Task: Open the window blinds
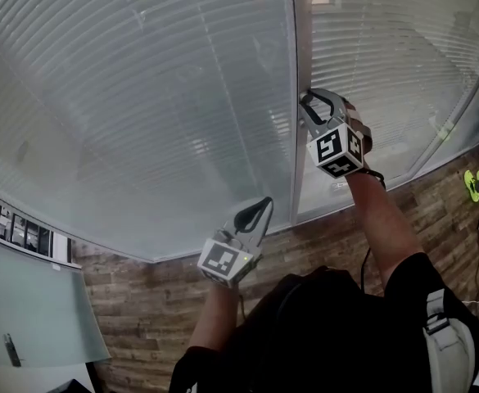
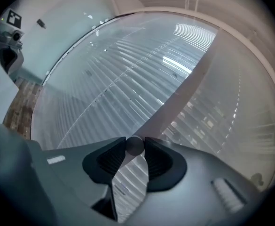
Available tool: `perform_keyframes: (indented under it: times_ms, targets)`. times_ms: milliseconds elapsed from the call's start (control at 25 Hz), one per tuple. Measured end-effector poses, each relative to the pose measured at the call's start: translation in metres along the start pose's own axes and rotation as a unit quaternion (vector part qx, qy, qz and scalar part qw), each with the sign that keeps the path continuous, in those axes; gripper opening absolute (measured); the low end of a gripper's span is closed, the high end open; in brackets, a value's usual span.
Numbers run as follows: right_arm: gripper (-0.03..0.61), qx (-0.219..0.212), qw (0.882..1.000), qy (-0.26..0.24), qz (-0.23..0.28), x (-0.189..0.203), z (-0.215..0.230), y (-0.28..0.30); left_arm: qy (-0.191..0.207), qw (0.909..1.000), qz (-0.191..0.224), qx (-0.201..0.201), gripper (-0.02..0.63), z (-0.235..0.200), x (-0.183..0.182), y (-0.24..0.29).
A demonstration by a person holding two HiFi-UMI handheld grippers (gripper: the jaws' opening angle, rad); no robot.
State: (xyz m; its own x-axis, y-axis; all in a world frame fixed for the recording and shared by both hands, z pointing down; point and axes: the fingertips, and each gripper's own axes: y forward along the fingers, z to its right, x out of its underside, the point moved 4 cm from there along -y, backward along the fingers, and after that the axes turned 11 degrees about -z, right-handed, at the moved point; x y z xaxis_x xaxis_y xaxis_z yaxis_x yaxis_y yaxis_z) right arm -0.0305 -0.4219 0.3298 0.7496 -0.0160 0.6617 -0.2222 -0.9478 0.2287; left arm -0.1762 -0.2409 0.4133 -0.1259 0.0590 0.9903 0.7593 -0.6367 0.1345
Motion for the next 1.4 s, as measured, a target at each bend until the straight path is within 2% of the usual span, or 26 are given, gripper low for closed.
perform_keyframes:
  times_ms: [200,360,520,640,840,1000,1160,1400]
  targets:
    - [0.130,-0.015,0.995,0.101,0.016,0.005,0.004,0.003,0.001,0.9999,-0.003,0.011,0.005,0.004,0.001,0.005]
    - [0.130,-0.034,0.982,0.186,0.033,0.005,0.006,0.005,0.007,1.0000,0.005,0.005,0.005,-0.001,-0.003,0.003]
    - [0.130,-0.050,0.969,0.239,0.041,0.008,0.008,0.005,-0.007,1.0000,0.004,-0.004,0.004,-0.001,-0.004,-0.001]
    - [0.130,-0.061,0.953,0.292,0.049,0.016,0.011,0.008,-0.005,1.0000,-0.003,-0.005,0.005,-0.002,-0.010,-0.003]
    - [0.130,-0.071,0.917,0.387,0.069,0.019,0.013,0.007,-0.010,0.9999,-0.006,-0.007,0.005,0.000,-0.008,-0.003]
    - [0.130,-0.067,0.903,0.417,0.076,0.019,0.013,0.009,-0.005,0.9999,0.011,-0.011,0.005,-0.005,0.001,-0.001]
    - [0.130,-0.070,0.891,0.441,0.082,0.020,0.012,0.008,-0.006,0.9999,0.002,-0.011,0.005,-0.004,0.000,-0.004]
    - [0.130,-0.068,0.889,0.445,0.084,0.019,0.012,0.006,-0.006,0.9999,-0.001,-0.009,0.005,-0.003,-0.002,-0.004]
